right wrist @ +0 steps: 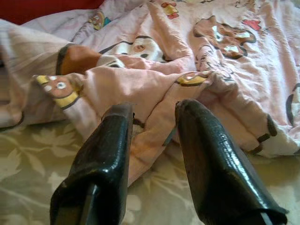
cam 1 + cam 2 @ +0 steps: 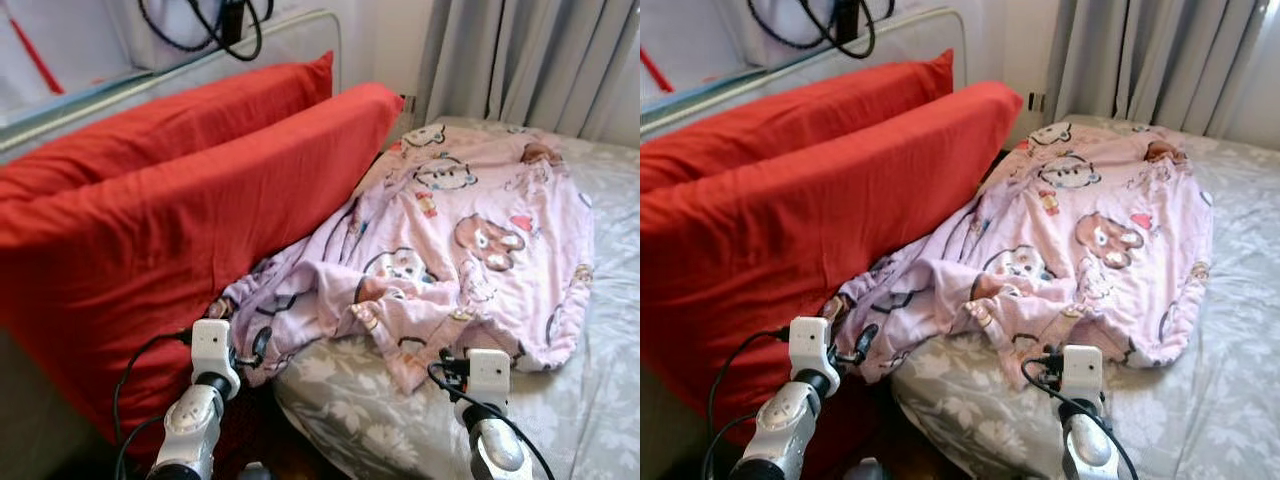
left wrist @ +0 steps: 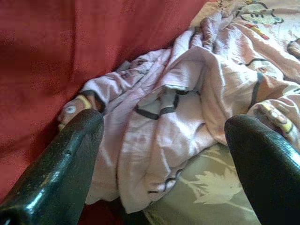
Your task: Clean up the room
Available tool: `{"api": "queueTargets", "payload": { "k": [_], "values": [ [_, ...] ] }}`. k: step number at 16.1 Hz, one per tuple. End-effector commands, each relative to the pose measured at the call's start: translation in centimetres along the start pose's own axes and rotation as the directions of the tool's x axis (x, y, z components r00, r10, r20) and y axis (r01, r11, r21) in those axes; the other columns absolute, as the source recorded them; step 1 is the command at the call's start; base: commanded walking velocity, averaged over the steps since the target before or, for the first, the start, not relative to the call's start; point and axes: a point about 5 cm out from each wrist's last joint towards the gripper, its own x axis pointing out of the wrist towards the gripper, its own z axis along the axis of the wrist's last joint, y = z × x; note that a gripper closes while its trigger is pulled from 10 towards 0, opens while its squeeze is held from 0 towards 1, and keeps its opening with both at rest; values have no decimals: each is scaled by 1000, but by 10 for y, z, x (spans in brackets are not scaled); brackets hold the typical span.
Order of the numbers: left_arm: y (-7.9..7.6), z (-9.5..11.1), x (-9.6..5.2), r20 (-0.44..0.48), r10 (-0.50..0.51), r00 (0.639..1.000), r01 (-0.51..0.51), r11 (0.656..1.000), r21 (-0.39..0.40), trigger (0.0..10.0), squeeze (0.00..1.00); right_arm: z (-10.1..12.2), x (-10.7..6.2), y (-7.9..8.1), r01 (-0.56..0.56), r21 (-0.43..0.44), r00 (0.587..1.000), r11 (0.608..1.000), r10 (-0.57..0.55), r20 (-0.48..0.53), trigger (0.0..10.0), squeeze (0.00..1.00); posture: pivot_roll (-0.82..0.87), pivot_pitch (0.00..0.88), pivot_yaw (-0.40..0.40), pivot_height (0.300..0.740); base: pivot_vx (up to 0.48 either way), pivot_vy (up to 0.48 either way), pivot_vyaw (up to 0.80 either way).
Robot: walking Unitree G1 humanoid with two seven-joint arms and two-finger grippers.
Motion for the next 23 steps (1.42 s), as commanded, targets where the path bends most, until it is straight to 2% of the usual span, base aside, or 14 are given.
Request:
{"api": "queueTargets", "payload": {
  "k": [1,7,14,20,23],
  "values": [
    [4,2,1,0,9,1000,-9,1000,-4,10000,0,3,2,3,-12,0,1000,1000,12,6,10000,0,2,0,32,651,0,0,0],
    [2,4,3,4,0,1000,0,1000,-9,10000,0,-1,1,5,-18,4,1000,1000,18,-17,10000,0,8,0,32,642,0,0,0],
    [3,9,6,10,-8,1000,8,1000,-13,10000,0,0,4,15,-69,-10,997,998,69,-29,10000,0,16,0,36,642,0,0,0],
    [3,12,9,14,-13,1000,13,1000,-17,10000,0,-2,3,19,-105,3,994,994,105,-30,10000,0,16,0,35,642,0,0,800],
    [3,11,9,11,-15,1000,15,1000,-20,10000,0,-3,2,21,-109,16,993,994,109,-37,10000,0,16,0,35,642,0,0,0]
  ]
}}
